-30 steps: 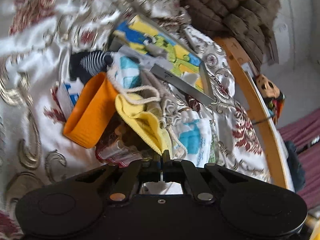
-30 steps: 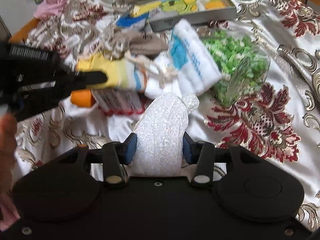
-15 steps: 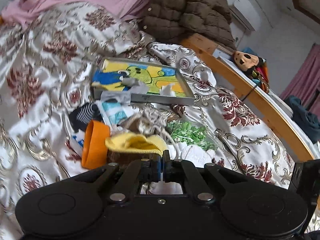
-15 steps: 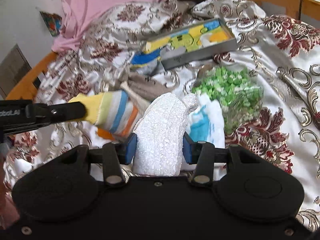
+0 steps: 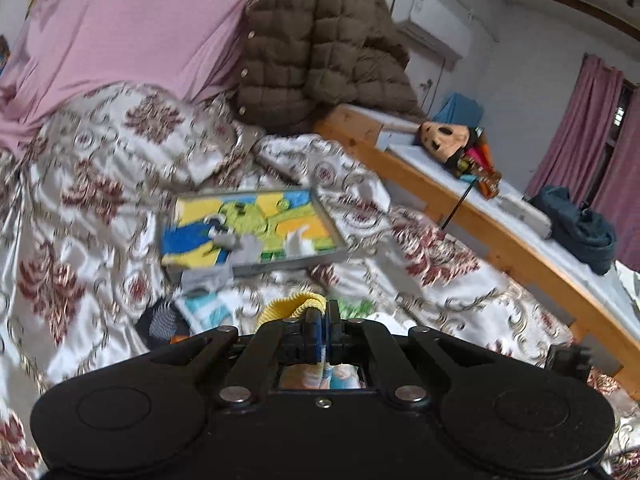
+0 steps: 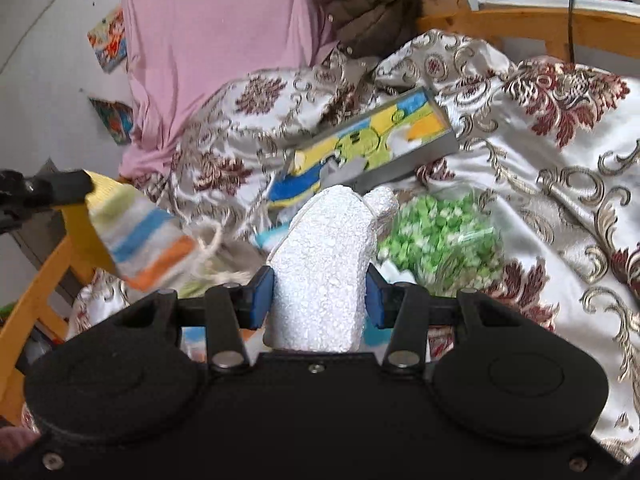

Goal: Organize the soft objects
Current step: 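Carry the yellow sock with the left tool while the right tool carries the terry towel to the tray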

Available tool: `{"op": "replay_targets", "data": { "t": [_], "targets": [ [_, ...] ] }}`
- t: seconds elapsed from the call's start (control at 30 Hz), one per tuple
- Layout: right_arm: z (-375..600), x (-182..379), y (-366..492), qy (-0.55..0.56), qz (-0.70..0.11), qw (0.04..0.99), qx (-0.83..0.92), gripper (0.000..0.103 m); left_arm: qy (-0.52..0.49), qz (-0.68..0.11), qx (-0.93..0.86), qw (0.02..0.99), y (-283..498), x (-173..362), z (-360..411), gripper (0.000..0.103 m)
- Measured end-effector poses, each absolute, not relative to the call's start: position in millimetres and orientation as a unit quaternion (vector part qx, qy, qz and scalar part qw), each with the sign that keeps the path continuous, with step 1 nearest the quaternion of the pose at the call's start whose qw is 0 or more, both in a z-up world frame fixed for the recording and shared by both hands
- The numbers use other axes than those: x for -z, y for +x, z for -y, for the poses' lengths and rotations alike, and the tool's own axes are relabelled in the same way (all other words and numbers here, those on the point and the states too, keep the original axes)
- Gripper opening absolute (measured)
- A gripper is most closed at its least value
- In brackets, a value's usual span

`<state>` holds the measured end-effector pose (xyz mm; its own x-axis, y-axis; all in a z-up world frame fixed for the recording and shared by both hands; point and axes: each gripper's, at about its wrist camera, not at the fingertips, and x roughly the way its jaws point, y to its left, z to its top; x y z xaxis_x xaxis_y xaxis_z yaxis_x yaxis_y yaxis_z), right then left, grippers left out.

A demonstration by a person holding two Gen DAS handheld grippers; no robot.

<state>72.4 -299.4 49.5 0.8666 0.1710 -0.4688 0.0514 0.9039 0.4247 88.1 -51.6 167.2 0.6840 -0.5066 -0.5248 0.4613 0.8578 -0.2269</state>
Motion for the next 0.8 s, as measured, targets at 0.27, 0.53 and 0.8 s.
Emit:
{"op": "replay_targets", "data": {
  "t": [0.27, 0.53, 0.8],
  "targets": [
    [328, -68, 83, 0.226, -0.206, 0.951, -0.038, 0.038, -0.043, -0.261, 0.276, 0.924, 103, -200, 71, 0.0],
    [356, -81, 137, 0.22, -0.163, 0.961, -0.028, 0.038, -0.055, -0.238, 0.262, 0.934, 151, -210, 96, 0.0],
    [375, -74, 218, 0.209, -0.159, 0.965, -0.012, 0.038, -0.053, -0.228, 0.244, 0.941, 232, -196, 136, 0.0]
  ]
}}
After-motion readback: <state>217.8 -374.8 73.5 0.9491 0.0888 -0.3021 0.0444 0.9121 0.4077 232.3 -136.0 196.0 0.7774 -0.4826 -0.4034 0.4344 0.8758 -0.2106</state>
